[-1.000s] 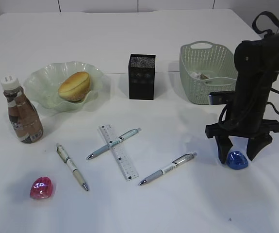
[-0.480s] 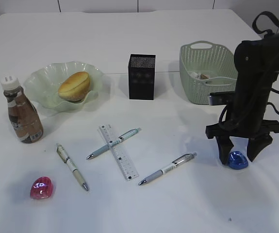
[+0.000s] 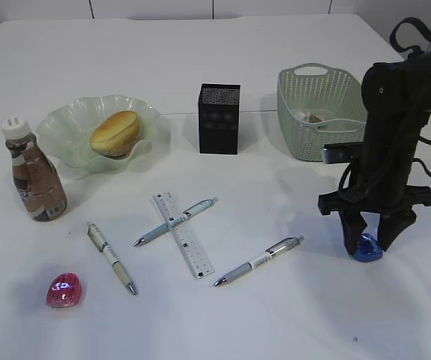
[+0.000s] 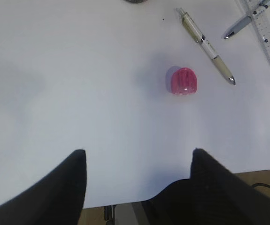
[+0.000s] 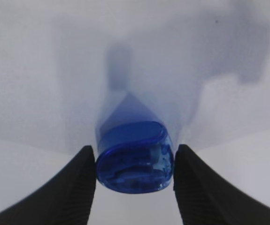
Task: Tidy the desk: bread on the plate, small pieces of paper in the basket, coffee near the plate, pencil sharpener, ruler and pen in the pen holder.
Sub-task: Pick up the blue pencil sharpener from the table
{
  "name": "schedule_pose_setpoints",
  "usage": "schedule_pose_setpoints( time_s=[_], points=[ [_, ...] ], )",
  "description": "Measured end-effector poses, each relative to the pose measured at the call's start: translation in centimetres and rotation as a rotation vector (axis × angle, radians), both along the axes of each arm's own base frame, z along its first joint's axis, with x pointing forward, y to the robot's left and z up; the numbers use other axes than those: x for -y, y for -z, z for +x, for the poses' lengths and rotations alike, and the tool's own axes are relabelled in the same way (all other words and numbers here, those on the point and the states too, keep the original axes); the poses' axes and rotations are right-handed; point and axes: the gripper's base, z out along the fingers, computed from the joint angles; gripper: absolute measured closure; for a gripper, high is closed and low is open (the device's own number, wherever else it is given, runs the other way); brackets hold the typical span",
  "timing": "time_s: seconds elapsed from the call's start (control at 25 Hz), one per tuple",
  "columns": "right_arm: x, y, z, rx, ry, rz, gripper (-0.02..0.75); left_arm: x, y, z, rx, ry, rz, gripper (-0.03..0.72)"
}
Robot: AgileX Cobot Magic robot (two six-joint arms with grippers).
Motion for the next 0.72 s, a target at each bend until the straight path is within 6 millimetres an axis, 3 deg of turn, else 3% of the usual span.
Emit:
schedule_pose_setpoints(
  time_s=[0.72],
  points=[
    [0.0, 0.2, -0.09, -0.024, 0.001, -0.002, 0.351, 0.01, 0.0, 0.0, 0.0, 0.0, -0.001, 0.199]
  ],
)
